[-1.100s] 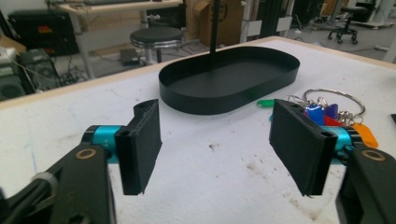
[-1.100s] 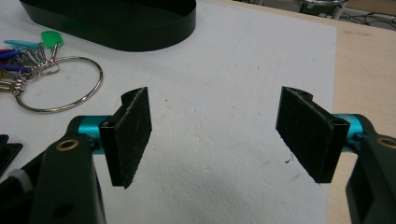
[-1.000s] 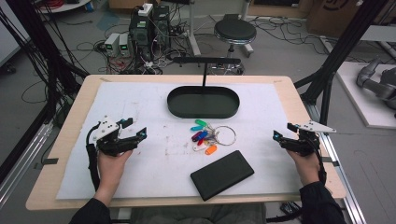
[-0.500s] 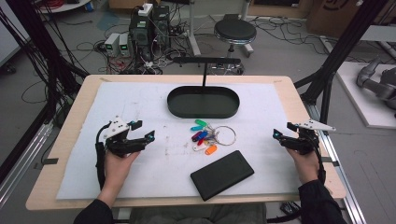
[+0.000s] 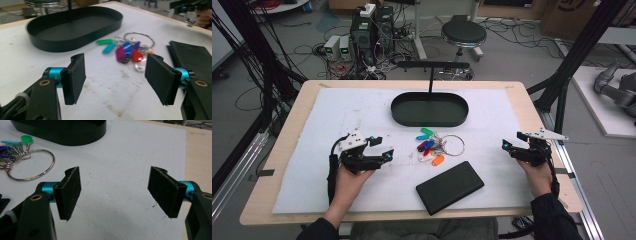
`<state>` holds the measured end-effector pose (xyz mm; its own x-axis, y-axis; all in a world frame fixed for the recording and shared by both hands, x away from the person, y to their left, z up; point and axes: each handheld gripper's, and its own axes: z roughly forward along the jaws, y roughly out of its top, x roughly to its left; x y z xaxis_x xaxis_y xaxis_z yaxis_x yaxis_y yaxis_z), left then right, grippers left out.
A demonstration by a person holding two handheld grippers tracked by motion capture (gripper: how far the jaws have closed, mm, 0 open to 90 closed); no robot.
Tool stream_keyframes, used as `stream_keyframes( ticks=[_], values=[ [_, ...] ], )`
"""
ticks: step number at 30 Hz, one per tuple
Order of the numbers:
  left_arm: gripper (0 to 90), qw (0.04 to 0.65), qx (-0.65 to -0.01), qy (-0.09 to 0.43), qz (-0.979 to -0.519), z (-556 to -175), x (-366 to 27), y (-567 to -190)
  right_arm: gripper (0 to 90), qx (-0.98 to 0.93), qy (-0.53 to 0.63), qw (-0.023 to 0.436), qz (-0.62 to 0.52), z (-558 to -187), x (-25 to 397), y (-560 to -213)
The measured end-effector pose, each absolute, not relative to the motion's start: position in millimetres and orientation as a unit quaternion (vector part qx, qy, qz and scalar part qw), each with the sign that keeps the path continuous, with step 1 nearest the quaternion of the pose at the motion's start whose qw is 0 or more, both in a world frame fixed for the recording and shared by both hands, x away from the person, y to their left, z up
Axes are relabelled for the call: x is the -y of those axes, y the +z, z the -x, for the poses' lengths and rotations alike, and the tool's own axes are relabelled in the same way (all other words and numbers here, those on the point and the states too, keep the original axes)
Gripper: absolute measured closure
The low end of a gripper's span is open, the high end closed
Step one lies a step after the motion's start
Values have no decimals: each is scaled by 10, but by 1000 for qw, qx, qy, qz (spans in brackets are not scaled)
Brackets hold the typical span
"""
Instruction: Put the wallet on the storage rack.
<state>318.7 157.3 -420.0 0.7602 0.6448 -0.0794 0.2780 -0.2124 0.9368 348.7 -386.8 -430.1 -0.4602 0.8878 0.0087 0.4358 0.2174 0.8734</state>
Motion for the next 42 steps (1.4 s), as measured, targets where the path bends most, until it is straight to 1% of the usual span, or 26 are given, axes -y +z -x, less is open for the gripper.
stream_keyframes(
  ticks=[1,6,9,11,13,14,15,19,21,25,28,29,30,32,33,40,41,42],
  values=[
    [329,547,-291,160,-769,-3138,-1500,-4206,270,-736,435,260,-450,-3486,3868,-4301],
    [329,549,-265,152,-778,-2988,-1355,-4196,270,-734,437,262,-450,-3483,3868,-4294],
    [329,556,-238,147,-783,-2781,-1212,-4189,270,-734,438,261,-449,-3499,3867,-4299],
    [328,555,-231,148,-786,-2723,-1167,-4189,270,-733,437,261,-450,-3509,3865,-4304],
    [327,555,-205,141,-794,-2555,-1033,-4195,270,-733,437,259,-452,-3512,3866,-4305],
    [324,555,-205,141,-794,-2555,-1033,-4195,270,-733,438,261,-451,-3517,3868,-4304],
    [323,554,-191,140,-799,-2444,-945,-4211,270,-731,439,260,-453,-3516,3869,-4303],
    [313,547,-181,139,-805,-2313,-831,-4254,270,-730,440,262,-453,-3517,3872,-4300],
    [313,544,-167,144,-809,-2202,-749,-4298,271,-730,440,262,-453,-3515,3869,-4298],
    [307,534,-150,154,-818,-2104,-656,-4345,270,-731,439,263,-452,-3519,3869,-4296],
    [307,512,-127,154,-836,-2044,-561,-4407,270,-730,439,263,-453,-3518,3865,-4293],
    [307,497,-110,160,-845,-2008,-499,-4444,270,-730,439,263,-453,-3518,3863,-4292],
    [307,497,-110,160,-845,-2008,-499,-4444,270,-730,439,263,-453,-3518,3863,-4292],
    [309,481,-92,181,-853,-1970,-443,-4468,270,-731,437,262,-455,-3517,3860,-4293],
    [315,467,-79,203,-857,-1940,-391,-4490,270,-730,438,262,-454,-3520,3862,-4294],
    [315,441,-40,221,-869,-1908,-267,-4569,270,-730,439,261,-455,-3523,3873,-4295],
    [324,425,-30,230,-875,-1904,-233,-4604,270,-730,439,260,-455,-3520,3872,-4293],
    [339,425,-30,230,-875,-1904,-233,-4604,270,-730,439,260,-455,-3520,3872,-4293]
  ],
)
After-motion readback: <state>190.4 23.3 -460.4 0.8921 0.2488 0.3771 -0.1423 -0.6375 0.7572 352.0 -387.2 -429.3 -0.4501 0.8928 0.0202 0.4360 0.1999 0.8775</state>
